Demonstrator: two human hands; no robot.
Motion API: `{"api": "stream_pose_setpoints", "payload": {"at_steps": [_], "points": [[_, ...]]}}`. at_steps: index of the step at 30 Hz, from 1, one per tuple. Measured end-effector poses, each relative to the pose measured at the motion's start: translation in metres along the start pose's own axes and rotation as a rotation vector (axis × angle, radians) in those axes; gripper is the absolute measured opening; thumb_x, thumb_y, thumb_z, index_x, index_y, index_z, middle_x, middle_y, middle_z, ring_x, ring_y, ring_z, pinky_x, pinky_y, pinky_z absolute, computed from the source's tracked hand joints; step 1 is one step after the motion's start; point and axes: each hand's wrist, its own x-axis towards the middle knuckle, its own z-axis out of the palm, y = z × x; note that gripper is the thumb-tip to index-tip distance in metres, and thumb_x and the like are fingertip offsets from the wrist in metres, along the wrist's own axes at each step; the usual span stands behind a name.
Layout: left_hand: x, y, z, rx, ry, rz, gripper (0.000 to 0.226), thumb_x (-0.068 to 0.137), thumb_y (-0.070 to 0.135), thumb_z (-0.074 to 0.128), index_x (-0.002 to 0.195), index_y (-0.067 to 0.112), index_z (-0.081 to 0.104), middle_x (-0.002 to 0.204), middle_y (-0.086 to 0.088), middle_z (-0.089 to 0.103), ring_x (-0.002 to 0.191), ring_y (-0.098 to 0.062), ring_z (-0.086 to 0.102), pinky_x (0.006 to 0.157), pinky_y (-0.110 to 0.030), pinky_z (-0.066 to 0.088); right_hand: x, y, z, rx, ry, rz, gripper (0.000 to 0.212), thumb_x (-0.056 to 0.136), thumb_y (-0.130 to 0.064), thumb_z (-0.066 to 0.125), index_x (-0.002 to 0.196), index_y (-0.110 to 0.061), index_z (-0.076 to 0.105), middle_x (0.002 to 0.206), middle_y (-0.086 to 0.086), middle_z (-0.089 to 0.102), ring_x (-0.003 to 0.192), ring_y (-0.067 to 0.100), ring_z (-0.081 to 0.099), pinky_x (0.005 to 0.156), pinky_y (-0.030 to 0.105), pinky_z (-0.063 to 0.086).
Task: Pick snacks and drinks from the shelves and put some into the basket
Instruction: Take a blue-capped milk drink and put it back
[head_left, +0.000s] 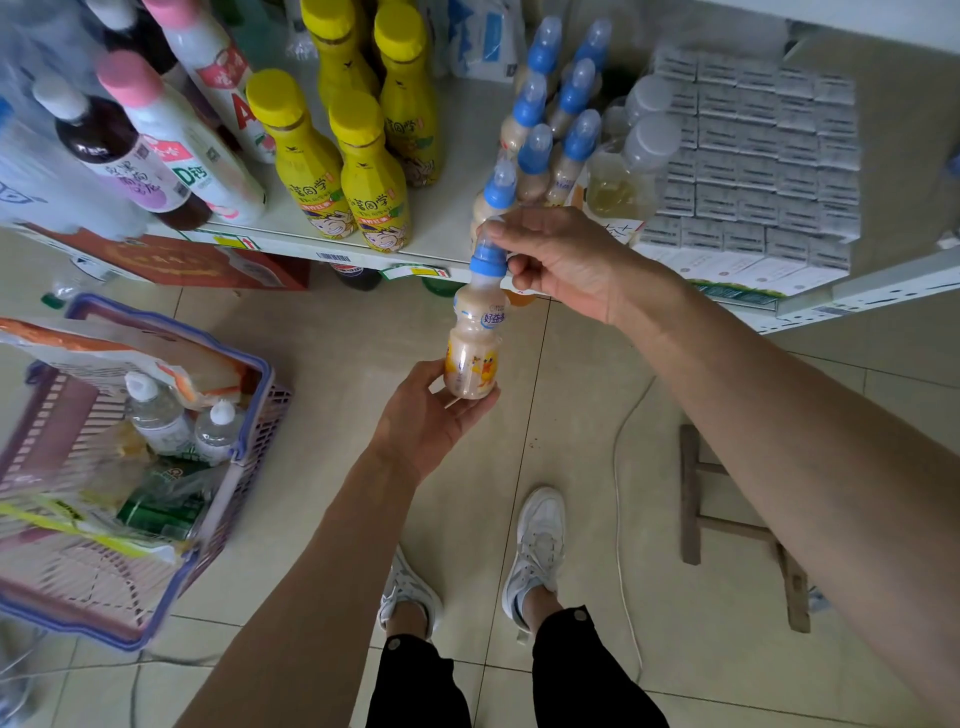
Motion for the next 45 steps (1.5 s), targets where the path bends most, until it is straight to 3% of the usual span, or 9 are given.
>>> {"api": "stream_pose_setpoints", "payload": {"at_steps": [10, 15, 22, 26, 29, 31, 35, 40, 45], "points": [[0.0, 0.001, -0.001, -0.012, 0.002, -0.009, 0.022, 0.093, 0.009, 0.055, 0.11, -0.003, 0.06, 0.108, -0.027, 0.064, 0.088, -0.037, 0.07, 0.082, -0.048, 0.059, 0.006, -0.002, 0.003, -0.016, -0.007, 0.018, 0.035, 0.093, -0.019, 0.064, 0.119, 0.003, 0.061, 0.081, 0.004, 0.051, 0.059, 0.006, 0.043, 0.055, 0.017, 0.04], [0.0, 0.005, -0.001, -0.02, 0.003, -0.006, 0.02, 0.094, 0.01, 0.056, 0.11, -0.002, 0.06, 0.111, -0.025, 0.063, 0.086, -0.036, 0.071, 0.08, -0.047, 0.06, 0.01, -0.003, 0.006, -0.039, 0.002, 0.016, 0.021, 0.093, -0.021, 0.065, 0.107, -0.005, 0.064, 0.081, 0.004, 0.053, 0.059, 0.007, 0.044, 0.054, 0.018, 0.04], [0.003, 0.004, -0.001, 0.023, -0.115, 0.026, 0.035, 0.092, 0.021, 0.06, 0.123, 0.007, 0.055, 0.13, -0.021, 0.058, 0.095, -0.033, 0.07, 0.077, -0.044, 0.06, 0.017, -0.004, 0.009, -0.131, 0.163, 0.003, 0.023, 0.092, -0.026, 0.067, 0.099, -0.004, 0.062, 0.077, 0.008, 0.051, 0.052, 0.009, 0.042, 0.048, 0.019, 0.039], [-0.002, 0.002, 0.004, 0.033, -0.175, 0.007, 0.026, 0.087, 0.02, 0.061, 0.108, 0.005, 0.061, 0.117, -0.016, 0.064, 0.097, -0.037, 0.068, 0.075, -0.041, 0.061, 0.021, -0.005, 0.007, -0.185, 0.23, 0.006, 0.022, 0.092, -0.028, 0.066, 0.103, -0.009, 0.062, 0.071, 0.002, 0.05, 0.05, 0.01, 0.039, 0.049, 0.023, 0.036], [-0.004, 0.001, 0.007, 0.101, -0.228, 0.018, 0.024, 0.085, 0.017, 0.066, 0.105, 0.004, 0.063, 0.11, -0.01, 0.066, 0.089, -0.028, 0.071, 0.08, -0.035, 0.061, 0.021, -0.007, 0.004, -0.245, 0.251, -0.031, 0.012, 0.092, -0.031, 0.067, 0.098, -0.021, 0.065, 0.068, -0.004, 0.052, 0.049, 0.01, 0.035, 0.047, 0.021, 0.031], [-0.004, 0.002, 0.008, 0.108, -0.234, 0.022, 0.03, 0.086, 0.017, 0.066, 0.112, 0.003, 0.063, 0.114, -0.011, 0.063, 0.09, -0.021, 0.071, 0.083, -0.033, 0.06, 0.021, -0.006, 0.002, -0.283, 0.249, -0.041, 0.017, 0.092, -0.033, 0.066, 0.098, -0.017, 0.068, 0.069, -0.004, 0.053, 0.05, 0.01, 0.035, 0.045, 0.02, 0.03], [-0.003, 0.004, 0.01, 0.064, -0.252, -0.014, 0.036, 0.084, 0.018, 0.072, 0.115, 0.004, 0.062, 0.113, -0.019, 0.065, 0.089, -0.021, 0.071, 0.072, -0.028, 0.061, 0.017, -0.006, -0.004, -0.283, 0.254, -0.031, 0.037, 0.093, -0.038, 0.062, 0.104, -0.003, 0.068, 0.079, 0.005, 0.055, 0.048, 0.009, 0.039, 0.048, 0.022, 0.034], [-0.005, 0.003, 0.012, 0.085, -0.28, -0.059, 0.042, 0.09, 0.042, 0.05, 0.114, 0.009, 0.06, 0.1, -0.023, 0.069, 0.072, -0.022, 0.073, 0.061, -0.026, 0.061, 0.009, -0.002, -0.01, -0.145, 0.198, -0.002, 0.025, 0.095, -0.031, 0.06, 0.105, -0.011, 0.068, 0.081, 0.003, 0.057, 0.051, 0.01, 0.047, 0.05, 0.022, 0.037], [-0.003, 0.0, 0.014, -0.007, -0.259, -0.057, 0.044, 0.092, 0.04, 0.05, 0.114, 0.004, 0.062, 0.11, -0.025, 0.068, 0.094, -0.033, 0.072, 0.076, -0.037, 0.062, 0.006, -0.001, -0.01, -0.085, 0.217, -0.02, 0.013, 0.094, -0.023, 0.062, 0.098, -0.011, 0.064, 0.073, 0.003, 0.053, 0.048, 0.01, 0.047, 0.048, 0.023, 0.037]]}}
